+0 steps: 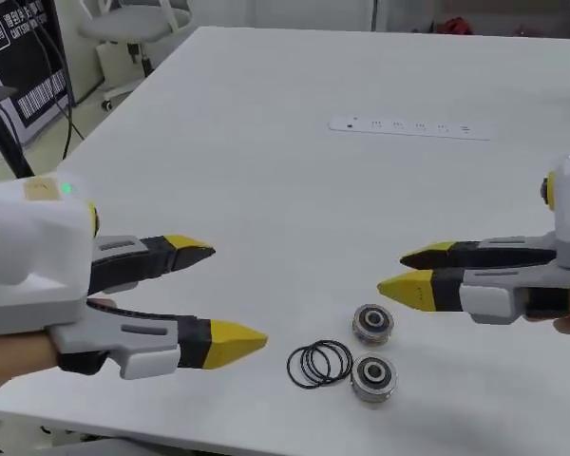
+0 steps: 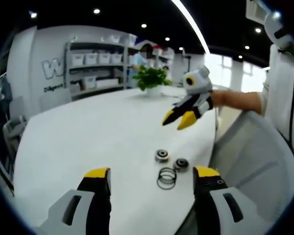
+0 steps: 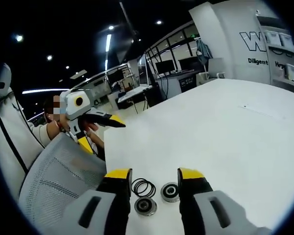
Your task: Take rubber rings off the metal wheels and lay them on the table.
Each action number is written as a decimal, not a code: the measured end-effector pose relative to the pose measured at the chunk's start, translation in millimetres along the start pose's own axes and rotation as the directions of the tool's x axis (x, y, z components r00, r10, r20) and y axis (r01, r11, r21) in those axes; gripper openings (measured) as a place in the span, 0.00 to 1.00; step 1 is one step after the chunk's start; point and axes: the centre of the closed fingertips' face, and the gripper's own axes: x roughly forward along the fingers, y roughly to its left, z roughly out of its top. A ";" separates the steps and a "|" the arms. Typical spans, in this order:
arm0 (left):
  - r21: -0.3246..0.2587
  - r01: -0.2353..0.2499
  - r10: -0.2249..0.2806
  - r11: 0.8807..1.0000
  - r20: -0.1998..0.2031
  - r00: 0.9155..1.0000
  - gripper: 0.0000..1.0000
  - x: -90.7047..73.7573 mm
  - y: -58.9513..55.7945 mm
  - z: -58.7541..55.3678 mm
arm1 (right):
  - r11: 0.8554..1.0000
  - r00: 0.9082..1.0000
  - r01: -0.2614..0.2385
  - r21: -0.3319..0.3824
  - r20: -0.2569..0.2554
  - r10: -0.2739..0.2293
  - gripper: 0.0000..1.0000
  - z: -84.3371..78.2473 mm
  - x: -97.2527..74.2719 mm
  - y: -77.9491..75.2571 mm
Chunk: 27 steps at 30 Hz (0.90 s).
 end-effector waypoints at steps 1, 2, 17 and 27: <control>0.002 -0.003 0.003 1.000 0.001 1.000 0.70 -1.8 0.2 0.7 | 1.000 1.000 0.000 -0.012 0.012 0.000 0.35 3.2 -2.3 1.9; 0.004 -0.005 0.005 1.000 0.003 1.000 0.70 -2.9 0.5 1.3 | 1.000 1.000 -0.005 -0.015 0.013 0.005 0.35 3.9 -3.9 3.7; 0.024 -0.031 0.031 0.999 0.004 1.000 0.78 -19.6 -0.2 -2.1 | 0.998 0.998 0.048 -0.034 0.041 -0.047 0.52 -21.8 -55.8 6.4; -0.005 -0.081 0.081 0.997 0.004 0.997 0.89 -28.8 11.8 -14.6 | 0.992 0.992 0.123 0.005 -0.010 -0.123 0.73 -64.4 -73.7 -1.0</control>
